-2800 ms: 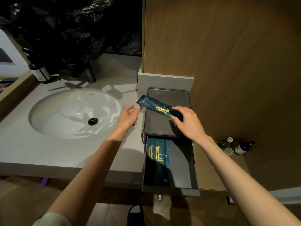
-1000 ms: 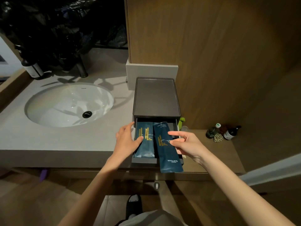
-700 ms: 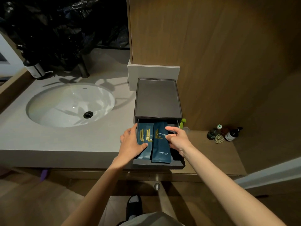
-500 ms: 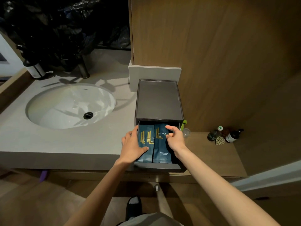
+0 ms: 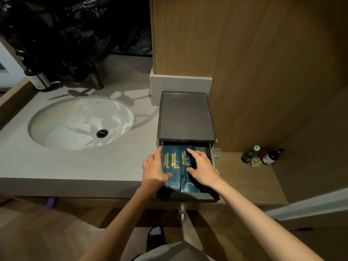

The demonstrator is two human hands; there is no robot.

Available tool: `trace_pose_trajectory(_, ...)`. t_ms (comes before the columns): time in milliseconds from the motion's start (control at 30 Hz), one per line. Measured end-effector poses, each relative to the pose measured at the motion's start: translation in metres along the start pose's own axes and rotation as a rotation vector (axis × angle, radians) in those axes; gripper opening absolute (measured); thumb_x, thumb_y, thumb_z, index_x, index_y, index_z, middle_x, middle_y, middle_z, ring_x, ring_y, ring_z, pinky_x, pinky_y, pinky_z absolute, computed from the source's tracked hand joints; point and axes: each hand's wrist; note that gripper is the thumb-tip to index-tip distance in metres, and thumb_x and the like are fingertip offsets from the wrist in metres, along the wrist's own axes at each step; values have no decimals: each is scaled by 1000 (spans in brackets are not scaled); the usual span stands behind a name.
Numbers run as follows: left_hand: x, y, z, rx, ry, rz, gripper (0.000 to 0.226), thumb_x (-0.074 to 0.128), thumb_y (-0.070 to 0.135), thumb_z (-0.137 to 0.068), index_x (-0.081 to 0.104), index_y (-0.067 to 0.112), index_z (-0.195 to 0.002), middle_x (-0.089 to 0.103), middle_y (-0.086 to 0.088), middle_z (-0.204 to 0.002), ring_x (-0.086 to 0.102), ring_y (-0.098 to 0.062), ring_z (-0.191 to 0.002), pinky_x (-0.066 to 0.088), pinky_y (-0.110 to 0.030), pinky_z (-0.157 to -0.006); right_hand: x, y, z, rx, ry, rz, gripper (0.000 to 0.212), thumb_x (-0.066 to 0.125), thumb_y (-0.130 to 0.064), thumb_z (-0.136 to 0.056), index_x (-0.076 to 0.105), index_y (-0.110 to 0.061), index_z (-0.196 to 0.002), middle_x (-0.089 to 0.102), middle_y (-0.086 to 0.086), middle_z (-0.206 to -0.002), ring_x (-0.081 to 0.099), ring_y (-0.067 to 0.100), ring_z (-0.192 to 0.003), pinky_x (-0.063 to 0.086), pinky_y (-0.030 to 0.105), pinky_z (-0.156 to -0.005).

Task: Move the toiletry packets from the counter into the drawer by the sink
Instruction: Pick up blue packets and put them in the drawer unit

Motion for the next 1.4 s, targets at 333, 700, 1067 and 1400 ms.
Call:
trace_pose_trajectory(333, 0, 4, 11, 148, 199, -211, 73, 73, 24, -80, 32, 34, -140, 22, -11, -146, 21, -27, -135, 35, -35, -106, 3, 5, 7, -82, -138, 181, 79, 64, -27, -90, 16, -22, -153, -3, 10, -162, 11, 27, -149, 16, 31, -118)
trace_pose_trajectory(700, 9, 8, -1, 105, 86, -455, 68, 56, 51, -87, 34, 25, -146, 7, -17, -155, 12, -33, -142, 32, -39, -110, 11, 7, 11, -145, -129, 368, 80, 54, -35, -95, 1, -26, -154, -19, 7, -160, -6, 26, -149, 26, 38, -116)
trace_pose_trajectory(1067, 7, 9, -6, 86, 28, -405, 69, 62, 50, -84, 36, 29, -145, 6, -13, -156, 10, -30, -143, 29, -39, -112, 8, 8, 2, -70, -214, 303, 87, 63, -27, -90, 3, -24, -154, -18, 9, -160, 8, 29, -149, 24, 39, -118)
trace_pose_trajectory(1400, 4, 10, -5, 114, 5, -479, 73, 61, 53, -83, 33, 29, -146, 8, -15, -156, 11, -33, -142, 31, -41, -110, 2, 0, -4, -39, -292, 424, 94, 64, -32, -89, -4, -25, -153, -22, 10, -158, 16, 30, -147, 39, 41, -109)
Point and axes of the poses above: each hand's wrist, its own z-axis away from the middle knuckle, its own x-axis out of the palm, y = z × x
